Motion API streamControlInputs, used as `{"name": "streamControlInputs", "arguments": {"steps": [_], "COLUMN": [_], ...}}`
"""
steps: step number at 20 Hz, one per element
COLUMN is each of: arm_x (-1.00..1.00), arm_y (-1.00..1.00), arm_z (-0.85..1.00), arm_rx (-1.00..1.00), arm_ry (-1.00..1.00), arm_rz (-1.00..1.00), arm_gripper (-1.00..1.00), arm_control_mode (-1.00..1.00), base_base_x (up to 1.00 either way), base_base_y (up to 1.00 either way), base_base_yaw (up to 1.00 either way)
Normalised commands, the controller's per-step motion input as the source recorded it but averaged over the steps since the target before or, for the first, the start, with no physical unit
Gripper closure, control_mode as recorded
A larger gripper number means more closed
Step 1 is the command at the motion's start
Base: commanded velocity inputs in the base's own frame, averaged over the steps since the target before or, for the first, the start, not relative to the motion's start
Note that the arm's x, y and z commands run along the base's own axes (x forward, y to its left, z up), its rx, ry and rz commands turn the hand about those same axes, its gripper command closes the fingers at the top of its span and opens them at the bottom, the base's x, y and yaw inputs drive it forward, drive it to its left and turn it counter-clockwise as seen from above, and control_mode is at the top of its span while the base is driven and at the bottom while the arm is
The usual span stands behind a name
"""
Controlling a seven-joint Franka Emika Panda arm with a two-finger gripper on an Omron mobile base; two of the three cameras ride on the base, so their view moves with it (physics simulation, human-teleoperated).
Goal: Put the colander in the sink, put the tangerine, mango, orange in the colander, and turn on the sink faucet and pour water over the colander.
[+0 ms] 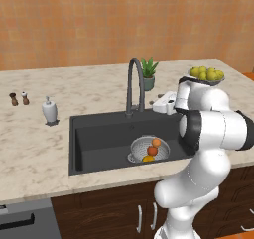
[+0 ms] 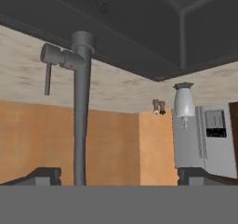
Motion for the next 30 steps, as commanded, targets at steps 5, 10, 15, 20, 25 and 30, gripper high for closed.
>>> {"name": "streamControlInputs", "arguments": {"steps": [5,10,15,20,25,30], "arm_x": [0.11,0.19,0.31,0.39,0.38,0.32], "arm_y": [0.0,0.0,0.06,0.11,0.0,0.0], "arm_z": [-0.07,-0.3,-0.2,-0.13,-0.29,-0.19], "arm_rx": [0.03,0.0,0.0,0.0,0.01,0.02], "arm_ry": [0.04,0.0,0.02,0.05,0.02,0.0], "arm_rz": [0.0,0.0,0.01,0.01,0.01,0.0], "arm_gripper": [-1.0,-1.0,-1.0,-1.0,-1.0,-1.0], "arm_control_mode": [-1.0,-1.0,-1.0,-1.0,-1.0,-1.0], "base_base_x": [0.0,0.0,0.0,0.0,0.0,0.0], "base_base_y": [0.0,0.0,0.0,0.0,0.0,0.0], "base_base_yaw": [0.0,0.0,0.0,0.0,0.0,0.0]}}
